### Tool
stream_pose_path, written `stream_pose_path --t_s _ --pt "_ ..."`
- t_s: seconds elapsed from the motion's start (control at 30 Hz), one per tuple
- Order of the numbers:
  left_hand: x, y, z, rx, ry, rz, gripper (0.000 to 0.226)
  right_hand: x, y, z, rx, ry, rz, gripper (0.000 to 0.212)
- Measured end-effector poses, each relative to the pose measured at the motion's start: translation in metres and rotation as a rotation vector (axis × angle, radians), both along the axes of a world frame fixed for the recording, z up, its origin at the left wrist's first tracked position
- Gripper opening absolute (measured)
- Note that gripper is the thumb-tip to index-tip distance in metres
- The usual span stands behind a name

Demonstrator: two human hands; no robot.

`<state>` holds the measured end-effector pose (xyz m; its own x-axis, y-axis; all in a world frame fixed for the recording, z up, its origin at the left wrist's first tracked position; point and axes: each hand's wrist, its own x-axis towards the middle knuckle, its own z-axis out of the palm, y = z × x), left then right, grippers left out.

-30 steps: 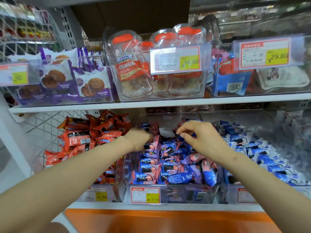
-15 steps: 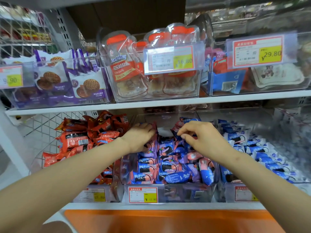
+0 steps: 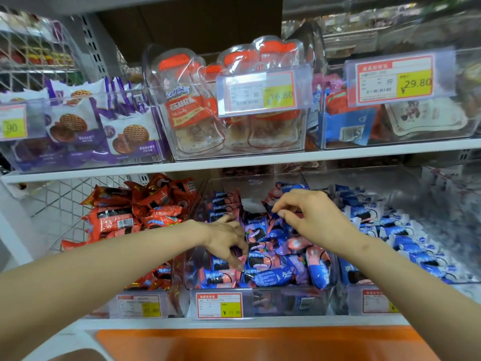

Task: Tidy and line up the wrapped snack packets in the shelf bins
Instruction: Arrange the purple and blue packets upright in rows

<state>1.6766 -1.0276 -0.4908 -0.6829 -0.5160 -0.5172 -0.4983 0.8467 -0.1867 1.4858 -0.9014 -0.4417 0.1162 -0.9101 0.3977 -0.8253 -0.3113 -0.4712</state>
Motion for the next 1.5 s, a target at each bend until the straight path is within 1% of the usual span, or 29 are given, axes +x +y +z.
stream_pose_path --t_s 0.1,0.23,0.3,0.37,0.43,0.47,0.5,0.67,0.8,0.93,0.97,1.03,1.13,1.17,1.2,1.23,1.27,1.33,1.4,1.5 --pt "-0.004 0.003 0.003 -0.020 -0.057 -0.092 0.038 0.001 0.000 0.000 -0.004 0.009 0.006 0.015" --pt "-0.003 -0.002 0.006 -0.044 -0.173 -0.094 0.039 0.001 0.001 0.000 -0.010 -0.004 0.011 0.014" --pt "0.000 -0.003 0.007 -0.042 -0.176 -0.081 0.040 0.001 0.002 0.000 -0.013 -0.002 0.022 0.014" --pt "0.001 -0.002 0.008 0.004 -0.105 -0.042 0.041 0.002 0.003 -0.002 -0.005 0.025 0.039 0.013" --pt "0.002 0.000 0.012 0.078 0.049 0.009 0.043 0.004 0.004 -0.004 -0.001 0.057 0.055 0.013" --pt "0.003 0.001 0.015 0.105 0.097 0.023 0.044 0.004 0.003 -0.004 -0.001 0.064 0.057 0.013" --pt "0.005 0.002 0.017 0.108 0.103 0.017 0.046 0.005 0.003 -0.004 -0.003 0.068 0.054 0.013" --pt "0.011 0.008 0.015 0.007 -0.129 -0.087 0.055 0.005 0.001 -0.003 0.025 0.127 0.049 0.014" --pt "0.012 0.012 0.013 -0.012 -0.168 -0.106 0.053 0.005 0.004 -0.004 0.044 0.199 0.071 0.015" --pt "0.010 0.013 0.008 -0.019 -0.179 -0.118 0.054 0.002 0.005 -0.007 0.029 0.192 0.082 0.015" --pt "0.010 0.013 0.009 0.000 -0.155 -0.098 0.052 0.001 0.005 -0.008 0.025 0.186 0.086 0.014" --pt "0.008 0.013 0.015 0.063 -0.025 -0.022 0.045 0.001 0.005 -0.009 0.025 0.185 0.088 0.015" --pt "0.005 0.018 0.031 0.126 0.290 0.074 0.031 0.001 0.005 -0.008 0.026 0.192 0.091 0.014" --pt "0.004 0.023 0.037 0.220 0.394 0.128 0.028 0.001 0.005 -0.007 0.026 0.195 0.094 0.014" --pt "0.002 0.030 0.043 0.352 0.455 0.192 0.029 0.001 0.005 -0.007 0.025 0.198 0.095 0.015" --pt "-0.002 0.039 0.046 0.470 0.450 0.250 0.031 0.001 0.005 -0.007 0.023 0.202 0.095 0.015" --pt "-0.006 0.046 0.045 0.533 0.391 0.285 0.032 0.001 0.004 -0.008 0.023 0.205 0.093 0.015" --pt "-0.014 0.056 0.031 0.510 0.281 0.279 0.031 0.002 0.003 -0.008 0.030 0.210 0.091 0.016" --pt "-0.015 0.057 0.017 0.477 0.274 0.274 0.031 0.004 0.002 -0.008 0.039 0.219 0.091 0.016" --pt "-0.009 0.054 0.017 0.614 0.323 0.420 0.020 0.006 0.000 -0.009 0.028 0.227 0.090 0.016"
